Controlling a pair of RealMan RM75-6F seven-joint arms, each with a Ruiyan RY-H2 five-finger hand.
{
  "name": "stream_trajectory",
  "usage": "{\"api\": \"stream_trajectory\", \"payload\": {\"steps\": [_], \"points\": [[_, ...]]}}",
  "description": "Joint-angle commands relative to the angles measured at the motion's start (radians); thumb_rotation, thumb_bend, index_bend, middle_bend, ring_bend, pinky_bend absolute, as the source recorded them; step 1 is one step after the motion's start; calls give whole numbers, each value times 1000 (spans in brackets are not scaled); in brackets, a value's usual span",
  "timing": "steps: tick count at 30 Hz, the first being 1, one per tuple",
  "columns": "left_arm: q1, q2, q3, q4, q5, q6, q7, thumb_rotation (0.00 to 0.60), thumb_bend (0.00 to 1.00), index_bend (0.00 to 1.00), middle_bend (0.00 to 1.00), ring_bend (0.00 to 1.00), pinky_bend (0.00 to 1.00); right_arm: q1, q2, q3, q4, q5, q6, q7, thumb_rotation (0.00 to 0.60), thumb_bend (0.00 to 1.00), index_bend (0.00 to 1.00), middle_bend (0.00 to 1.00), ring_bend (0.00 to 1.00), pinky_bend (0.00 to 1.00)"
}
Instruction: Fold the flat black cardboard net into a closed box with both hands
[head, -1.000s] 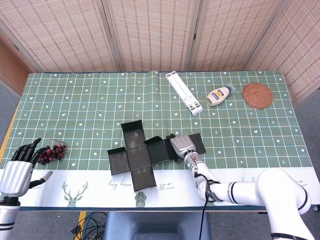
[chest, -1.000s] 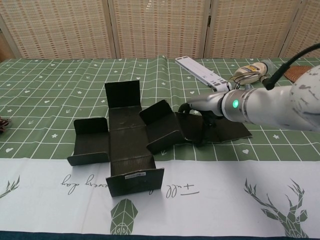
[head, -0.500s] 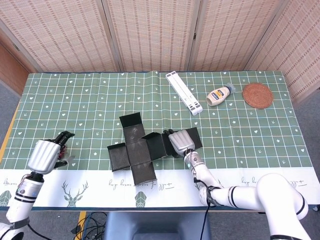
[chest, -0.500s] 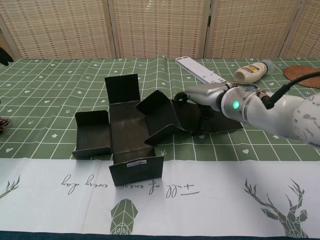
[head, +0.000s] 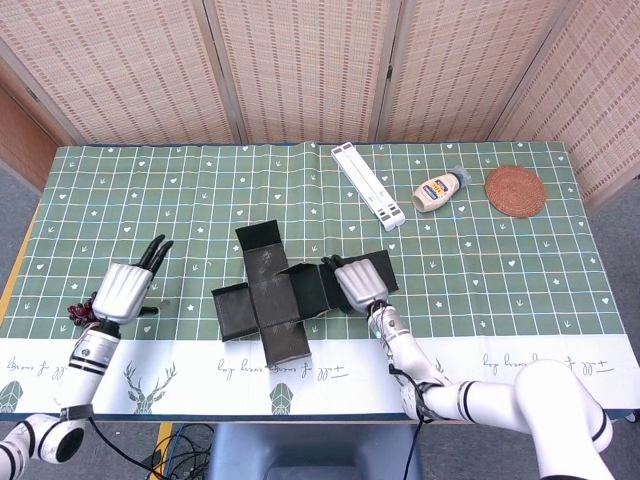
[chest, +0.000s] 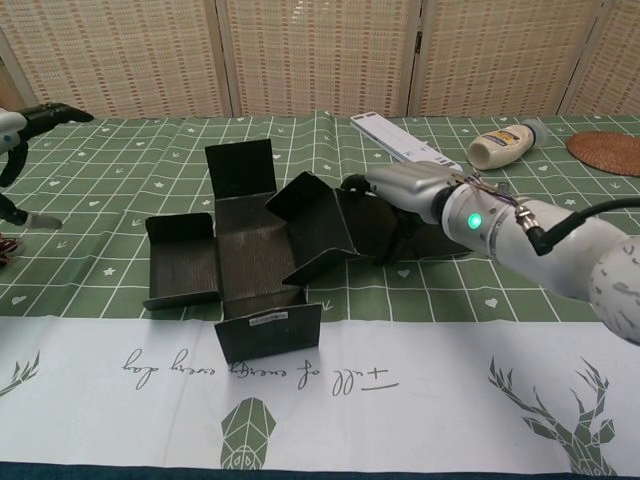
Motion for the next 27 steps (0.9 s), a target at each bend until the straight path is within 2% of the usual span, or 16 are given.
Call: {"api": "stream_trajectory", "payload": {"steps": [1,19,23,26,27], "points": [[-24,-30,-1,41,-21,-30,-4,600,121,0,60,674,956,-6,5,5,-8,-5,-6,-8,600,256,206,299,808,952],[-109,-225,7,289,-35,-61,-48,600,120,0,52,680,958,-36,10,31,-31,-43,-13,-48,600,256,206,301,811,955],[-126,-262,0,351,-56,-87,-64,600,121,0,52,791,958,-42,5,34,-32,-54,-8,-55,600,256,207,301,811,955],[-135,-279,1,379,-61,-95,-65,600,120,0,51,740,958,-46,2,39,-33,-64,-6,-55,600,256,206,302,811,955],[-137,-282,2,381,-63,-98,-65,600,120,0,50,751,958,-46,1,41,-34,-66,-6,-54,600,256,206,302,813,955]]}}
